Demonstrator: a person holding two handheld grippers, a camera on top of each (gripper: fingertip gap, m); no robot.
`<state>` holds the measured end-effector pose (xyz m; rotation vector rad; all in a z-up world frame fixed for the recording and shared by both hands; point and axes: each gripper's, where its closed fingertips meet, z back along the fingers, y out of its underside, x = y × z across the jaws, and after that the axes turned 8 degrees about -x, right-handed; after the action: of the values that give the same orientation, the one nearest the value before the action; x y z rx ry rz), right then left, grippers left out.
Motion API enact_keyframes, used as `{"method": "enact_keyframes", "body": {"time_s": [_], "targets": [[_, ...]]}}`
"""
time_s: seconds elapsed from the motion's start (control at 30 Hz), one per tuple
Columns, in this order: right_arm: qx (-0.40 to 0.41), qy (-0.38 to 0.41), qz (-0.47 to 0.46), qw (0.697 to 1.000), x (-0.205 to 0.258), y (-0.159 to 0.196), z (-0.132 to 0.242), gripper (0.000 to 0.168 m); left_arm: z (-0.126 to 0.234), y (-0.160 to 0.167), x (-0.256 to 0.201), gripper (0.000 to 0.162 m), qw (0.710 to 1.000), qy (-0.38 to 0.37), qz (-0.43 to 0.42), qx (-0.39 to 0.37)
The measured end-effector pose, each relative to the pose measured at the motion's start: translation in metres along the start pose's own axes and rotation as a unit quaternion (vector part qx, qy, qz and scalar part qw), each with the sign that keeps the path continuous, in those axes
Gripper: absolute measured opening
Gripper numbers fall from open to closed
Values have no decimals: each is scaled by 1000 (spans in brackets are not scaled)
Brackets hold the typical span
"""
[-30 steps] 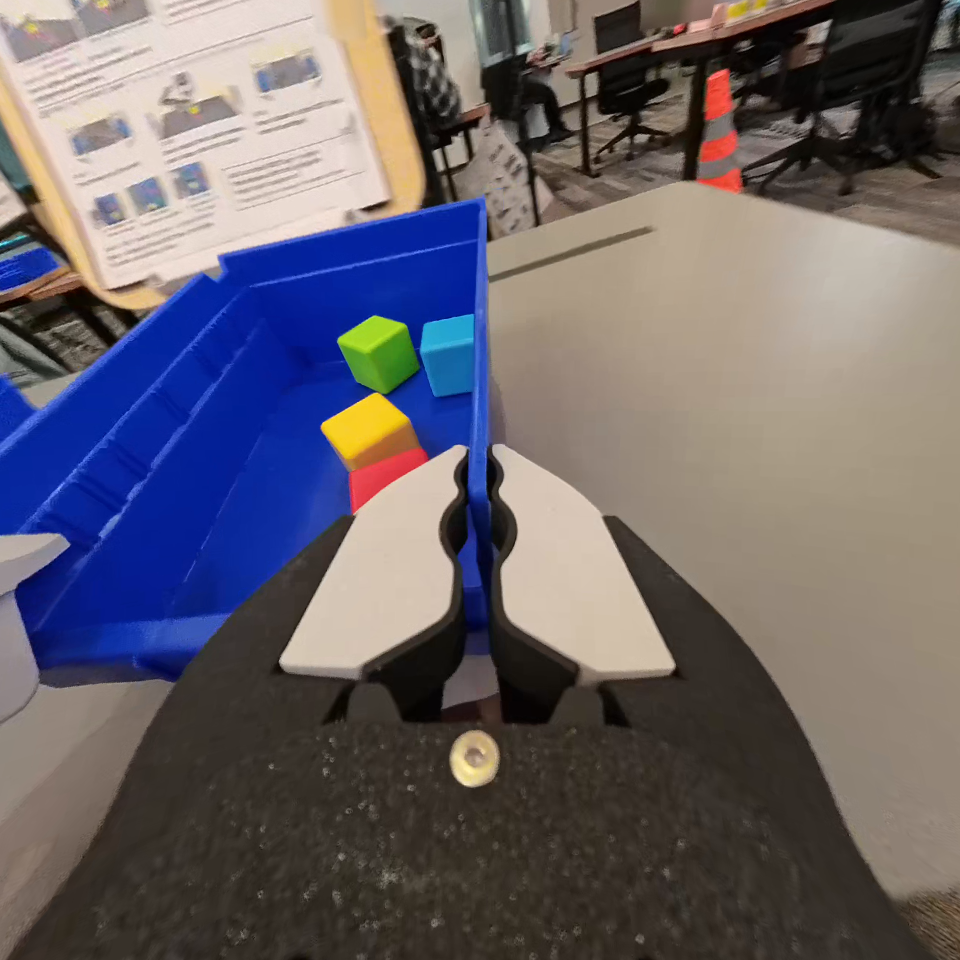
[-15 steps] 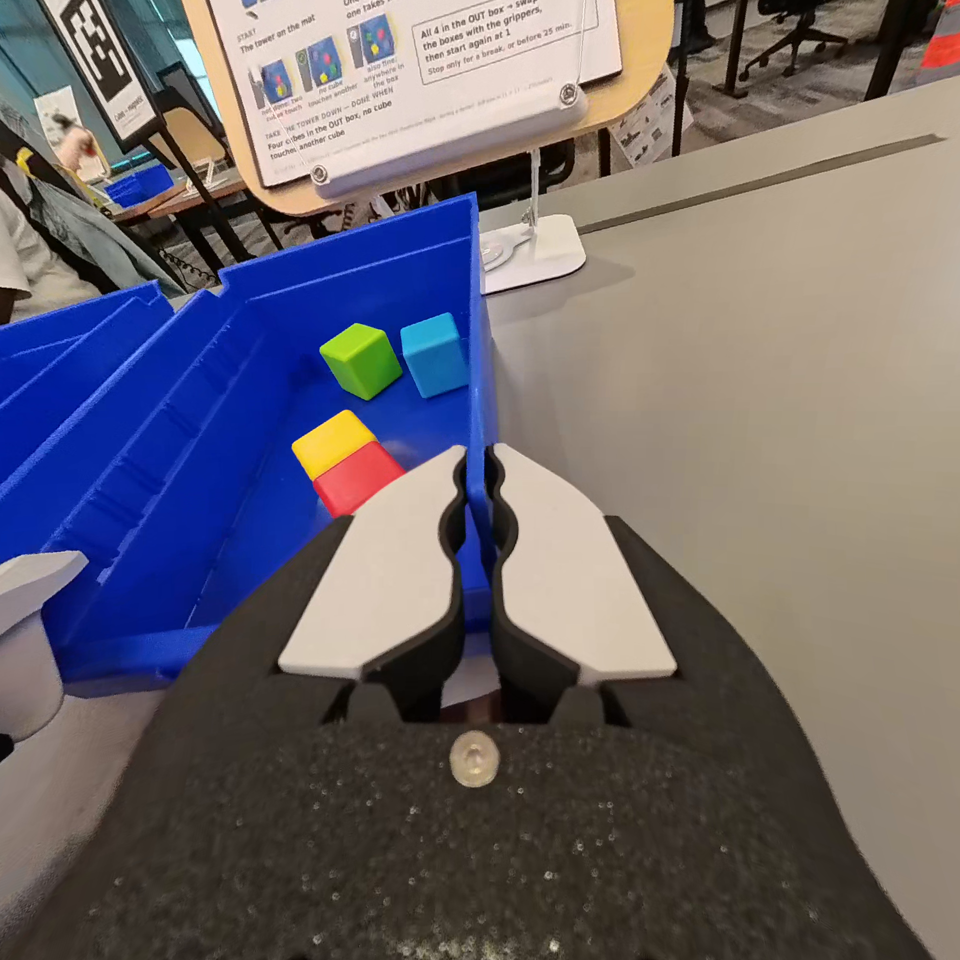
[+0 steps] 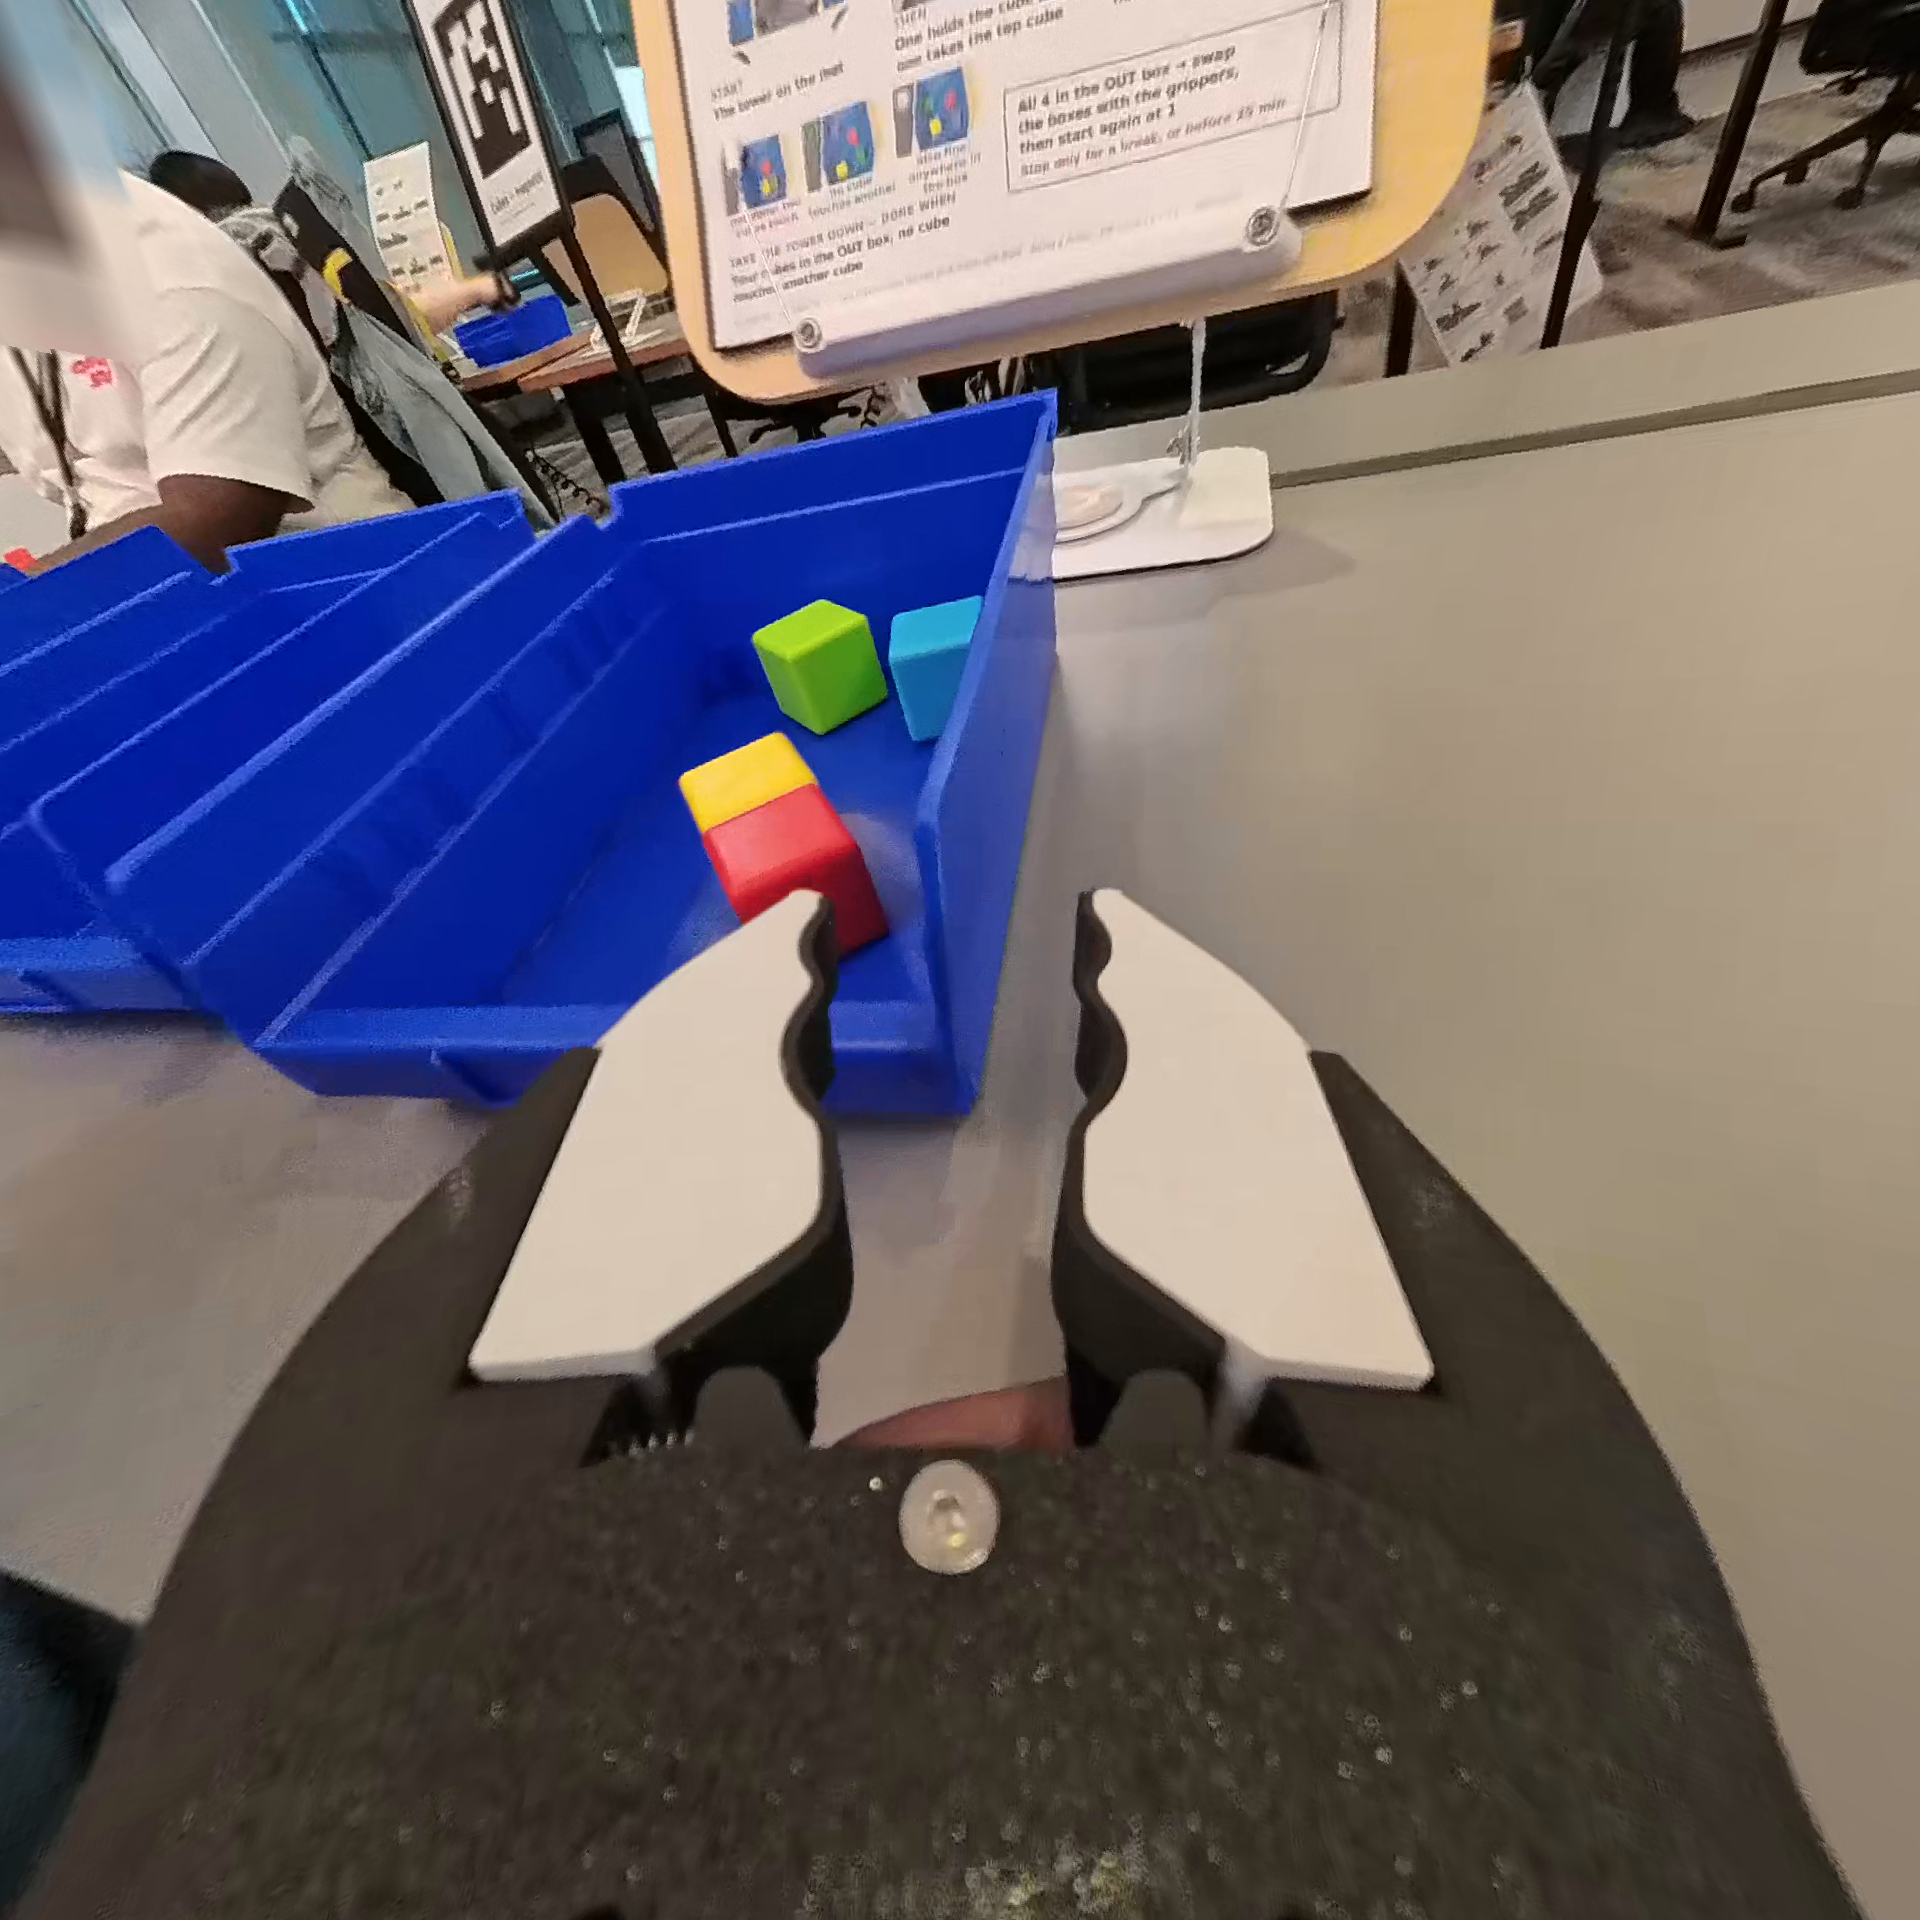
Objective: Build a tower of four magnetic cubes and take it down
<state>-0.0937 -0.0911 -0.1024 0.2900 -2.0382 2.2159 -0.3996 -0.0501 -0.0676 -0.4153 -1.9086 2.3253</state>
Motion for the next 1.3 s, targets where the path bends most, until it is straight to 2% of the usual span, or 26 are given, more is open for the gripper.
{"method": "enact_keyframes", "body": {"time_s": [0.13, 0.23, 0.37, 0.47, 0.57, 0.73, 0.83, 0.87, 0.93, 1.0, 1.07, 1.13, 1.23, 1.3], "targets": [[8, -6, 29, 1000, 9, 8, 22, 43, 5, 0, 26, 46, 999, 22, 43, 11], [-4, -11, 69, 998, 21, 5, 27, 40, 3, 17, -2, 45, 996, 58, 59, 24], [-4, -30, 122, 992, 36, -4, 26, 41, -8, 29, -56, 45, 992, 116, -15, 42], [-1, -42, 120, 992, 40, -8, 28, 41, -13, 17, -76, 45, 987, 132, -86, 37], [8, -45, 123, 991, 39, -5, 27, 41, -11, 5, -88, 45, 984, 152, -95, 27], [23, -58, 112, 992, 40, 0, 25, 41, -13, 11, -99, 44, 978, 187, -76, 45], [47, -83, 136, 986, 47, -9, 18, 43, -33, -1, -117, 44, 953, 254, -131, 104], [64, -101, 139, 983, 51, -12, 15, 44, -45, -9, -126, 44, 937, 282, -165, 123], [105, -136, 139, 975, 57, -15, 9, 51, -65, -9, -146, 45, 880, 359, -258, 174], [124, -152, 137, 971, 56, -19, 9, 52, -84, 11, -152, 44, 797, 402, -369, 260], [132, -152, 138, 970, 48, -19, 14, 52, -105, 24, -156, 42, 718, 414, -466, 310], [145, -154, 129, 969, 41, -12, 23, 52, -123, 31, -168, 38, 651, 453, -529, 303], [149, -157, 99, 971, 32, -4, 35, 52, -148, 42, -174, 29, 575, 494, -593, 273], [146, -164, 84, 972, 31, -4, 37, 52, -154, 57, -171, 37, 516, 522, -616, 284]]}}
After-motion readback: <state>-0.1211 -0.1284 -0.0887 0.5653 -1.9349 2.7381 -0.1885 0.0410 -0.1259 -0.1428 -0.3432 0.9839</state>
